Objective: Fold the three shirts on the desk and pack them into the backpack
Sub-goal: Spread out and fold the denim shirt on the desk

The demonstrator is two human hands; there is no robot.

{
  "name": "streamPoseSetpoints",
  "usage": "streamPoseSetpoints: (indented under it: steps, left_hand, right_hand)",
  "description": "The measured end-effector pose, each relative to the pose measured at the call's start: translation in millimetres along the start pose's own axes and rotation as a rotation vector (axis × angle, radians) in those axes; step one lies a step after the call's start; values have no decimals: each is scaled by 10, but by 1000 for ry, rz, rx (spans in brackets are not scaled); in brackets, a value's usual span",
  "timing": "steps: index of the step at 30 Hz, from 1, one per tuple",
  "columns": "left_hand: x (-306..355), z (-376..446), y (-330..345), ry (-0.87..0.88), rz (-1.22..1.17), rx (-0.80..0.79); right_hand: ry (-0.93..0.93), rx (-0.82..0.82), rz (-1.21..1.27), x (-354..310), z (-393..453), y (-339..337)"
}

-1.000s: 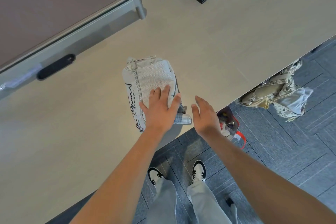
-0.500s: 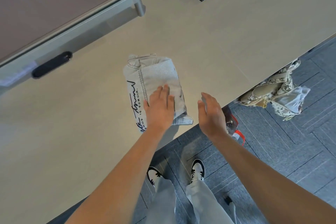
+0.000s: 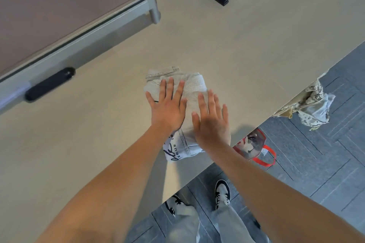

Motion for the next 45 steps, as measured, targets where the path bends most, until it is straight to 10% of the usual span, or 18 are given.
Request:
streamPoseSetpoints:
  steps: [15, 31, 39, 45]
  left_hand:
    - [417, 278, -139, 404, 71, 147]
    - [453, 416, 34, 222, 60, 40]
    - [164, -760, 99, -317, -248, 66]
    - [165, -902, 348, -370, -170, 91]
  right_hand:
    - [127, -54, 54, 116, -60, 190]
    - [104, -73, 182, 241, -221, 305]
    - [-151, 65, 243, 130, 661, -267]
    - [-198, -60, 232, 54, 1103, 83]
Point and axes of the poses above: each hand's wrist, its own z-axis towards the middle knuckle, its own y-axis out of the palm, x = y × z, the point moved 6 cm from there along z, towards the middle knuckle, and after that the axes turned 9 degrees about -y, right-handed, at the moved point
